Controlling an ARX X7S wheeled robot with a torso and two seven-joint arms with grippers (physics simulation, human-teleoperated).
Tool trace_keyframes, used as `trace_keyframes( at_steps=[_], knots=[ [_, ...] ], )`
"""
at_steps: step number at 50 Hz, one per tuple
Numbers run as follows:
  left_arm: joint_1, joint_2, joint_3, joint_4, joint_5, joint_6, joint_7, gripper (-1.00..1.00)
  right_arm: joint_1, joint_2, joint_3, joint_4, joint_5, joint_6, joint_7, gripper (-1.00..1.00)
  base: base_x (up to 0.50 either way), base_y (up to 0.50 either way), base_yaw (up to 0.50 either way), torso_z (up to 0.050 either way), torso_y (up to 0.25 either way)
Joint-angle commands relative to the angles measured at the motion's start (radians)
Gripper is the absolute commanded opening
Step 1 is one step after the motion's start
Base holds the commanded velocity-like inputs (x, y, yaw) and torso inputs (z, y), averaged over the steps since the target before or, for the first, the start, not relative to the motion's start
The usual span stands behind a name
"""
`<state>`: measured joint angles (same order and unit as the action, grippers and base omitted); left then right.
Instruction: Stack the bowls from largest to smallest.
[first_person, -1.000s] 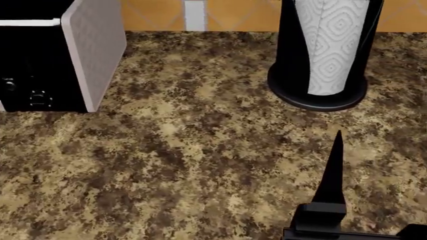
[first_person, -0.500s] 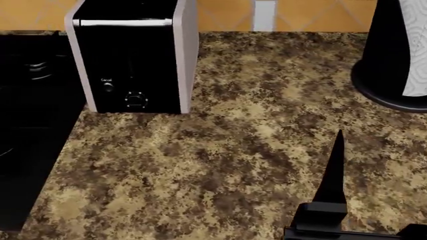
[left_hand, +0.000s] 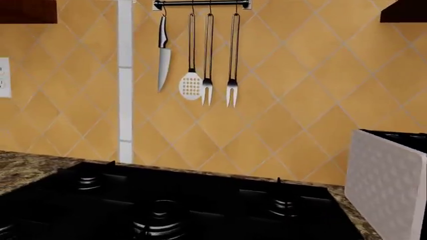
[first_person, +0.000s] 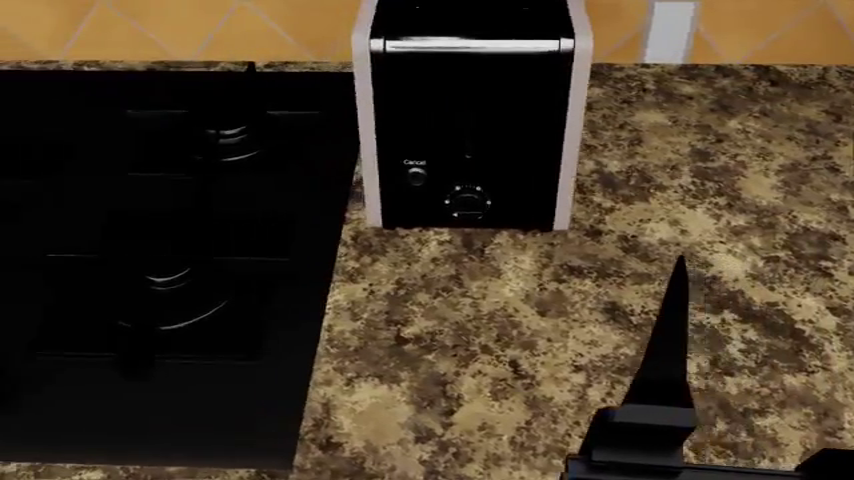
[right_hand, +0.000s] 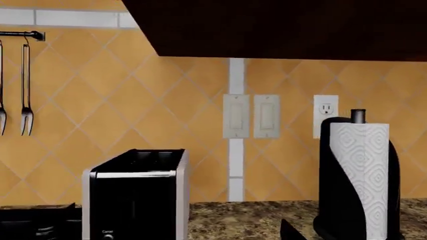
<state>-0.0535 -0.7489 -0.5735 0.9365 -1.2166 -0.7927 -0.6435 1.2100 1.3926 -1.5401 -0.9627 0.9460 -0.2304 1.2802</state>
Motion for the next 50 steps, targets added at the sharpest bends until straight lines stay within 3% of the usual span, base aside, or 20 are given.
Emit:
trace_keyframes(
  at_steps=[1,50],
  knots=[
    [0.006,0.013,-0.023,0.006,0.011,0.005,0.022,1.00,-0.001,-0.023,0.023,-0.003,-0.020,0.009,-0.020,1.00,0.00,0.50,0.00,0.000,0.000],
    [0.015,0.004,-0.011,0.004,0.019,0.024,0.021,1.00,-0.001,-0.012,0.035,-0.018,-0.026,0.012,-0.014,1.00,0.00,0.50,0.00,0.000,0.000]
  ],
)
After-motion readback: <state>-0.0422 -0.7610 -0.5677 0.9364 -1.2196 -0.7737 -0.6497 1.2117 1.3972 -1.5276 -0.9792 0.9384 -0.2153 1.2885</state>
